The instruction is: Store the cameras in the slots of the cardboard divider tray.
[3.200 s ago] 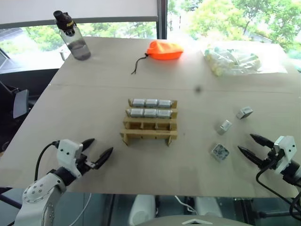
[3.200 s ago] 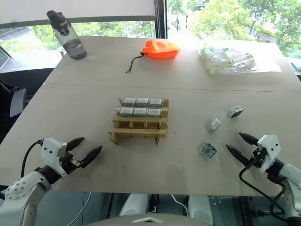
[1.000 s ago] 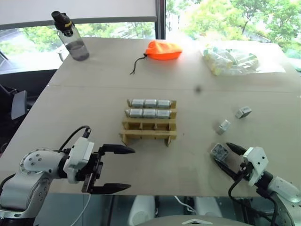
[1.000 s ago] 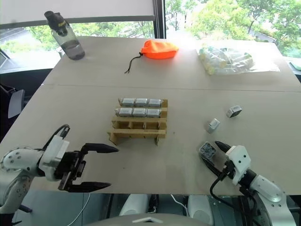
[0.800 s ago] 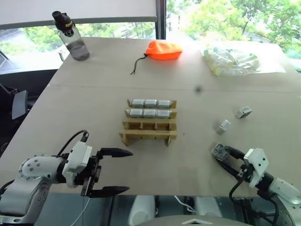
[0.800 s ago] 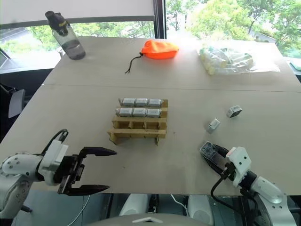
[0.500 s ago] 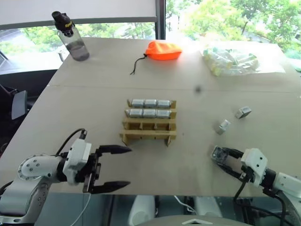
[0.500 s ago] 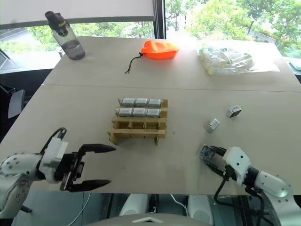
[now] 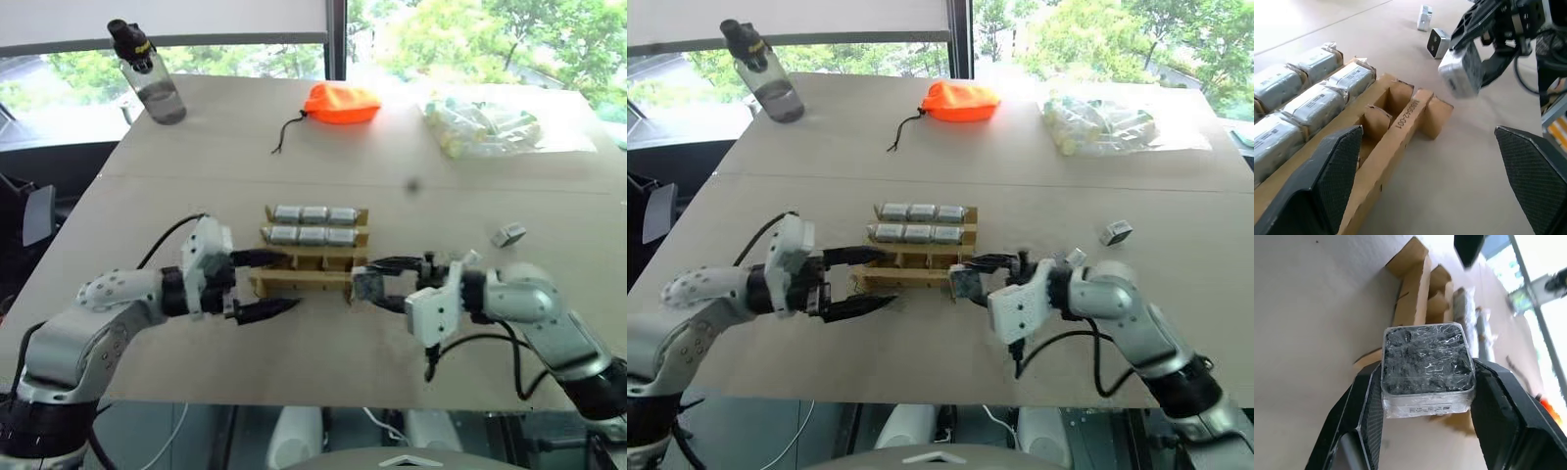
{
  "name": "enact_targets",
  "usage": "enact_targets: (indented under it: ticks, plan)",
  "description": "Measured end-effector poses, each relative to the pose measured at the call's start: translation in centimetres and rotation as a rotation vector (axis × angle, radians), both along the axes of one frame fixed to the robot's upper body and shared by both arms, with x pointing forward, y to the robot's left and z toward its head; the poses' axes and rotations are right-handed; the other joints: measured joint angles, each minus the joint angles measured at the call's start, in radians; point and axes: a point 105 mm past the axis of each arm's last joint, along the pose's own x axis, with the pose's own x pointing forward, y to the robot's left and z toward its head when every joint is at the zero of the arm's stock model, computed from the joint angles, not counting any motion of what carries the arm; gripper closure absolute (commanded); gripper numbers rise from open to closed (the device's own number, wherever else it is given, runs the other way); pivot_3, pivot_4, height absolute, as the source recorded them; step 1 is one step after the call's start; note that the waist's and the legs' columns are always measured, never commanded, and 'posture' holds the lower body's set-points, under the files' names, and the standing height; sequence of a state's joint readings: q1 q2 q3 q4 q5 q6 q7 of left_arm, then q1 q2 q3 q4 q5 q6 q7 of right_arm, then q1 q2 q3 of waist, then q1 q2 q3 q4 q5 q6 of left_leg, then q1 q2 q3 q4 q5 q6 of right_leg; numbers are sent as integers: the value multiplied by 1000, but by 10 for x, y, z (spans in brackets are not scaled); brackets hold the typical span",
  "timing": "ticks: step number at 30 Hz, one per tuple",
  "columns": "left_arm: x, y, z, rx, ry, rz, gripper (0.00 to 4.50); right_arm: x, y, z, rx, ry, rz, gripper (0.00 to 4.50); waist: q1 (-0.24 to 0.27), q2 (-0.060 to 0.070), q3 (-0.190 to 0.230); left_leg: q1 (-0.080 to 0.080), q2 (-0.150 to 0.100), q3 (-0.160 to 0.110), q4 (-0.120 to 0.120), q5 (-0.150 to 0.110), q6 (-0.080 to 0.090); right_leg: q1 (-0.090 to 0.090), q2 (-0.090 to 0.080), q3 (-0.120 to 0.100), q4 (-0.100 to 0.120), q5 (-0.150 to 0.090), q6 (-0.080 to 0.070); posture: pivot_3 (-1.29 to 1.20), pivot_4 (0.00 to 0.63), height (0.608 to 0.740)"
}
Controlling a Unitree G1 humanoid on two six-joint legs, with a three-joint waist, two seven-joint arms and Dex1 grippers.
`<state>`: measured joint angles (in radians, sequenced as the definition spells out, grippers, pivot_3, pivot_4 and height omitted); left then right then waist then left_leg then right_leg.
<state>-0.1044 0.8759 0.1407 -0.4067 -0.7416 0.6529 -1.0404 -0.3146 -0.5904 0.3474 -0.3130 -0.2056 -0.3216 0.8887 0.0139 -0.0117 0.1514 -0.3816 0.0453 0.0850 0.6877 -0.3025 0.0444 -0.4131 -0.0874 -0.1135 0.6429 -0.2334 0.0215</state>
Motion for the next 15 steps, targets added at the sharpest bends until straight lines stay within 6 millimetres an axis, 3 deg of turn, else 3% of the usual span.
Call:
enact_targets:
  ticks: [2, 8, 15]
  plan:
    - [2, -8, 0, 6, 38, -19, 0, 1, 17, 3, 45, -35, 41, 2557, -1, 0, 0, 0, 0, 0, 0, 0, 0, 0, 0, 0, 0, 0, 0, 0, 150, 726]
    - [5, -17, 5, 6, 94, -49, 0, 14, 33, 4, 41, -189, 78, 2557, -3, 0, 0, 1, 0, 0, 1, 1, -2, 0, 0, 0, 2, 0, 0, 0, 150, 726]
    - [6, -17, 6, 5, 171, -56, 0, 11, 44, 0, 28, -295, 165, 2557, -4, 0, 0, 1, 0, 0, 1, 1, -2, 0, 0, 1, 2, 0, 0, 0, 150, 726]
